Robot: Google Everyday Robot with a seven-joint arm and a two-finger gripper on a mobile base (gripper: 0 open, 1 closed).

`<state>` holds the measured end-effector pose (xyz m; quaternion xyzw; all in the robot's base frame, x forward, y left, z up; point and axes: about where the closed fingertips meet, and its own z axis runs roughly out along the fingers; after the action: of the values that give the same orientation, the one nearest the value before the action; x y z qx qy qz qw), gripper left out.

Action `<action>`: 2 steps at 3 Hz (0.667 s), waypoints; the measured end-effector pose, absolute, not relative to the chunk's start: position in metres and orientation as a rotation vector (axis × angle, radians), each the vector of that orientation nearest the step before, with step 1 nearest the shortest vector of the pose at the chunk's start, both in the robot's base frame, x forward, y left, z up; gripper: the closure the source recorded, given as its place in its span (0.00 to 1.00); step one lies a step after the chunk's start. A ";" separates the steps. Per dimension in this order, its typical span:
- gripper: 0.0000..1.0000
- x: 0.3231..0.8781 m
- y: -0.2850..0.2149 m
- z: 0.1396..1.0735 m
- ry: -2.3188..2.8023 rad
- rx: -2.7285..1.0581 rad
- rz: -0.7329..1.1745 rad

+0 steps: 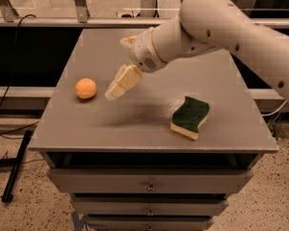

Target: Pick orange

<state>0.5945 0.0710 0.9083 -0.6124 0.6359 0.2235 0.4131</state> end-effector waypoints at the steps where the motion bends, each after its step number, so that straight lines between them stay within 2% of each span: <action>1: 0.00 0.601 0.105 0.892 1.575 -1.522 0.649; 2: 0.00 0.604 0.131 0.877 1.565 -1.528 0.706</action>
Offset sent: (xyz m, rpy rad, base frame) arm 0.0143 0.0874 -0.0491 0.1042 0.0986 0.0855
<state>0.6037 0.1310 0.8766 -0.6067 0.6214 0.2801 0.4091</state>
